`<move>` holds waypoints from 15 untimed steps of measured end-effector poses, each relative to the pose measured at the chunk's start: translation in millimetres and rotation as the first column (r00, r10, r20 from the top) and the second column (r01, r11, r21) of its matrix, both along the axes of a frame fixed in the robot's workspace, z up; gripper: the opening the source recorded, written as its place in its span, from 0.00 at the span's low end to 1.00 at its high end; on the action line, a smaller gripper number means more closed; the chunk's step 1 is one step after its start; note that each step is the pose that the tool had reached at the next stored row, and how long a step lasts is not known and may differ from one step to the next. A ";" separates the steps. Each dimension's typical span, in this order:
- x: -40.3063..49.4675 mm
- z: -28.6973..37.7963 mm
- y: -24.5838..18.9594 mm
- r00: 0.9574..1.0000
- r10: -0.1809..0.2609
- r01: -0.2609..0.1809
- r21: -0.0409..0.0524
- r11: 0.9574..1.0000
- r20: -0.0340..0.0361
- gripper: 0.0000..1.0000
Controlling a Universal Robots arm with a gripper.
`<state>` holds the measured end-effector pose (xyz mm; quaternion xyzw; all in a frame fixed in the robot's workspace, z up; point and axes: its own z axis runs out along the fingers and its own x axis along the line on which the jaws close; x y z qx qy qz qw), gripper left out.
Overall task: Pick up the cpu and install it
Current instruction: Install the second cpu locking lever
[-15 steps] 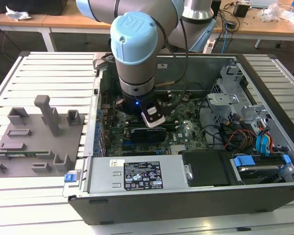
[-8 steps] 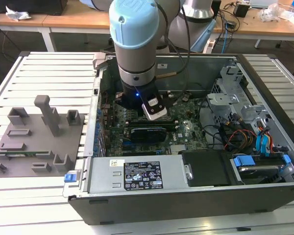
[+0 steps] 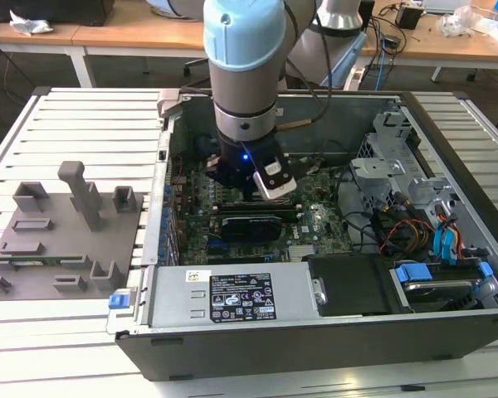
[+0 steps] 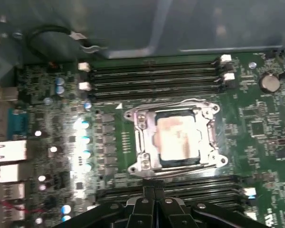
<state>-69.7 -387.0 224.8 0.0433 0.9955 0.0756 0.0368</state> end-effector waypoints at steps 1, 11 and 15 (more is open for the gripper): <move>3.9 0.1 2.7 1.000 0.000 0.000 -0.007 1.000 0.000 0.11; 24.9 0.0 32.5 1.000 0.000 0.000 -0.031 1.000 -0.001 0.11; 29.9 1.0 35.9 1.000 0.000 0.000 -0.037 0.999 -0.002 0.11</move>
